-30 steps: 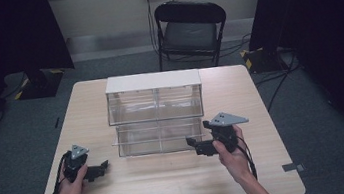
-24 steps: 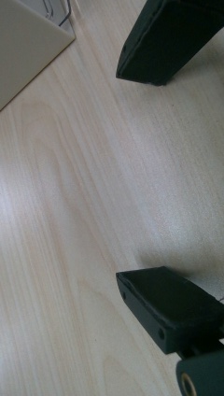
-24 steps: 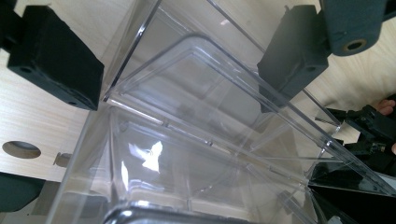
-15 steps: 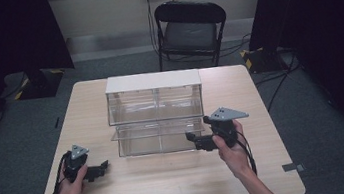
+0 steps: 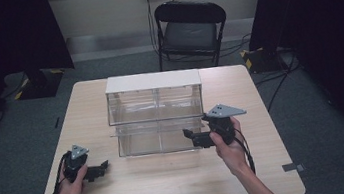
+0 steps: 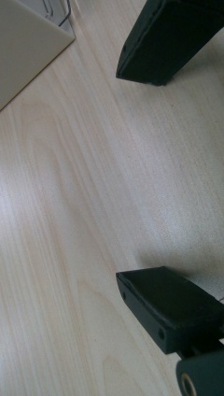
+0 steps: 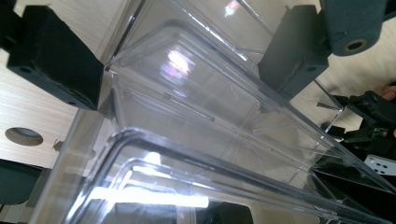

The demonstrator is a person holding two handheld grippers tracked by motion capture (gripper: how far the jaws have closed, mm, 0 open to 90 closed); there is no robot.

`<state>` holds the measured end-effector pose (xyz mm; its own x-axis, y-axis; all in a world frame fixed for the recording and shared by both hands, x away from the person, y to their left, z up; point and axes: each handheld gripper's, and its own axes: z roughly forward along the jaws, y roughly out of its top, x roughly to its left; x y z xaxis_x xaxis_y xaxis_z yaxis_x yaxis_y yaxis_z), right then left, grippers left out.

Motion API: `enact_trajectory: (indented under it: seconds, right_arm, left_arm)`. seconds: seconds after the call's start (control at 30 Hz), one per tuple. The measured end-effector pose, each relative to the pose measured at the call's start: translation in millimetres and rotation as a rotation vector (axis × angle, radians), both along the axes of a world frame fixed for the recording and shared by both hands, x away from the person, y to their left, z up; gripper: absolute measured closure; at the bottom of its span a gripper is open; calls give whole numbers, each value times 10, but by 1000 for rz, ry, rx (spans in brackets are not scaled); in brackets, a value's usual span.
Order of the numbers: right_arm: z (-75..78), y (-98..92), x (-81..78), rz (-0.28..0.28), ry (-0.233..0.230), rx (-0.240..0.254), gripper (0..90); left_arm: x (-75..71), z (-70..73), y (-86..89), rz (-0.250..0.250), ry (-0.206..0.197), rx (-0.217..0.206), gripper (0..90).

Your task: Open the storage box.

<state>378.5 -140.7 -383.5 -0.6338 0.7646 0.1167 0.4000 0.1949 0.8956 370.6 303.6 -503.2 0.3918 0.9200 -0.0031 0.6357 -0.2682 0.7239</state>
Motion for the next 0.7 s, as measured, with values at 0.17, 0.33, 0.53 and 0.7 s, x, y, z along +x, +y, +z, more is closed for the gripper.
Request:
enact_trajectory:
  seconds: [0.17, 0.33, 0.53, 0.7]
  right_arm:
    - [17, 1, 13, -3, -7, 1, 135]
    - [40, -7, 26, 1, -10, 7, 135]
    - [72, 0, 39, 0, -17, 1, 134]
    - [70, -8, 40, -1, -13, 11, 134]
  left_arm:
    - [0, 1, 1, -1, -1, 2, 38]
    - [0, 0, 0, 0, 0, 0, 38]
    - [1, 1, 1, -2, 0, 2, 38]
    - [1, 1, 2, -2, 0, 2, 38]
